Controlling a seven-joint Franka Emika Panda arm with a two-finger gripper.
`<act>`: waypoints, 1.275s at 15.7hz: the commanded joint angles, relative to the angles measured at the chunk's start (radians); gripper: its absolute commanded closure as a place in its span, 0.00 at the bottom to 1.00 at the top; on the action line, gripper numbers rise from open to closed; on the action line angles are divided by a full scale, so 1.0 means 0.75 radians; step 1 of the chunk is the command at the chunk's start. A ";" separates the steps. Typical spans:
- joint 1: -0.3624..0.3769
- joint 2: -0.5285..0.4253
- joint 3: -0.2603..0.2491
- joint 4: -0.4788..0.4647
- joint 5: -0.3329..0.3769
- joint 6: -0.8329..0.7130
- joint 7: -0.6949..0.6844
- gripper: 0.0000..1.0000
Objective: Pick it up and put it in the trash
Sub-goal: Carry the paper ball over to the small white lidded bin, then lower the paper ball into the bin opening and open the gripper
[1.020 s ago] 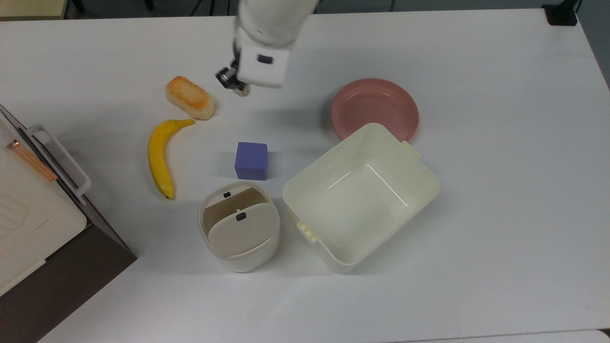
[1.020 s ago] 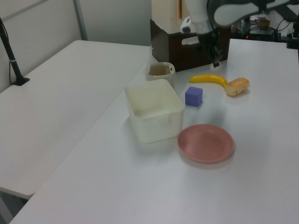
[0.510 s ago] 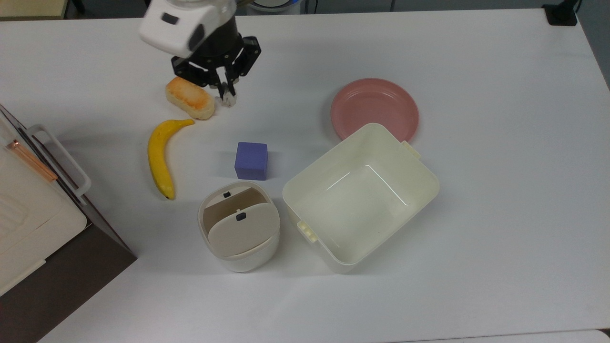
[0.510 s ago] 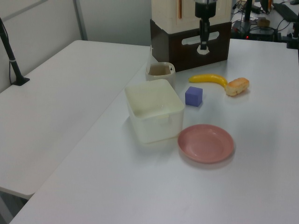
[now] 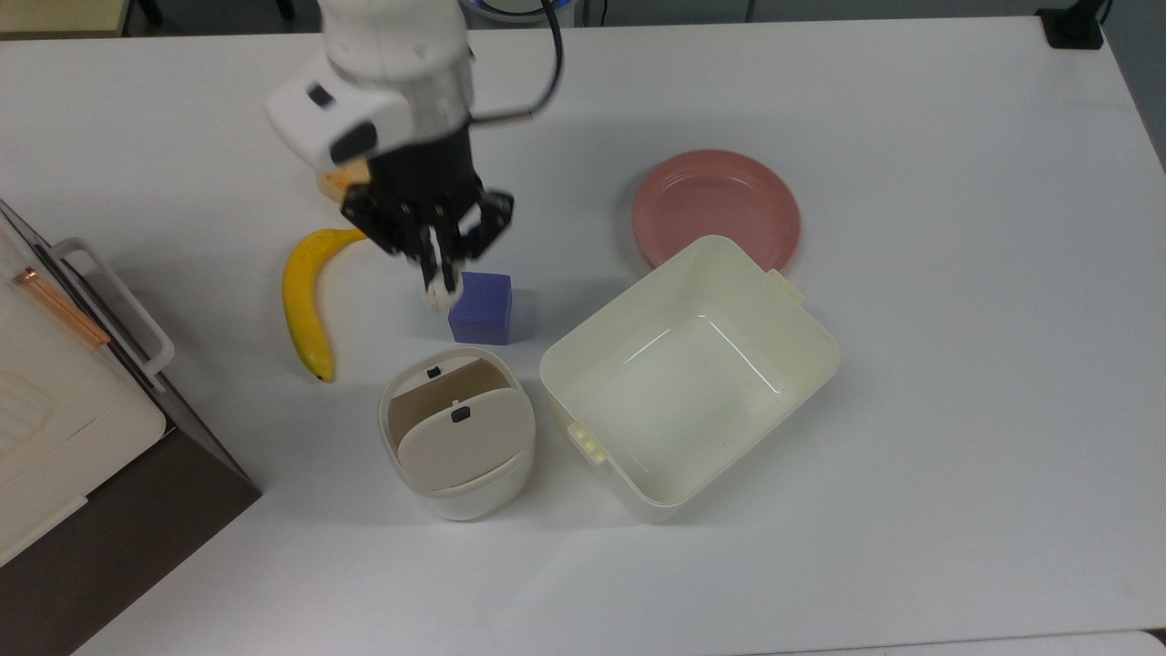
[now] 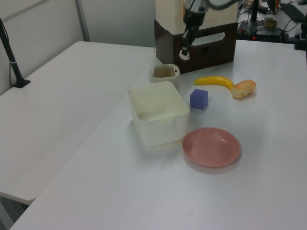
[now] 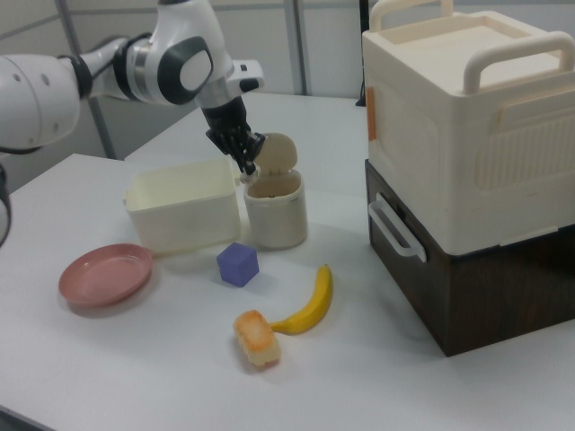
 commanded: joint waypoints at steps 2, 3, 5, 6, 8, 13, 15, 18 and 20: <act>0.048 0.165 -0.013 0.208 -0.103 0.026 0.300 1.00; 0.046 0.165 -0.013 0.209 -0.103 0.040 0.330 1.00; 0.040 0.167 -0.013 0.209 -0.110 0.083 0.406 1.00; 0.040 0.169 -0.013 0.209 -0.120 0.095 0.423 1.00; 0.038 0.169 -0.013 0.207 -0.148 0.097 0.429 1.00; 0.038 0.185 -0.007 0.207 -0.151 0.093 0.431 0.58; 0.036 0.188 -0.004 0.207 -0.151 0.093 0.431 0.30; 0.034 0.188 -0.004 0.207 -0.151 0.091 0.429 0.00; 0.030 0.183 -0.002 0.207 -0.153 0.083 0.421 0.00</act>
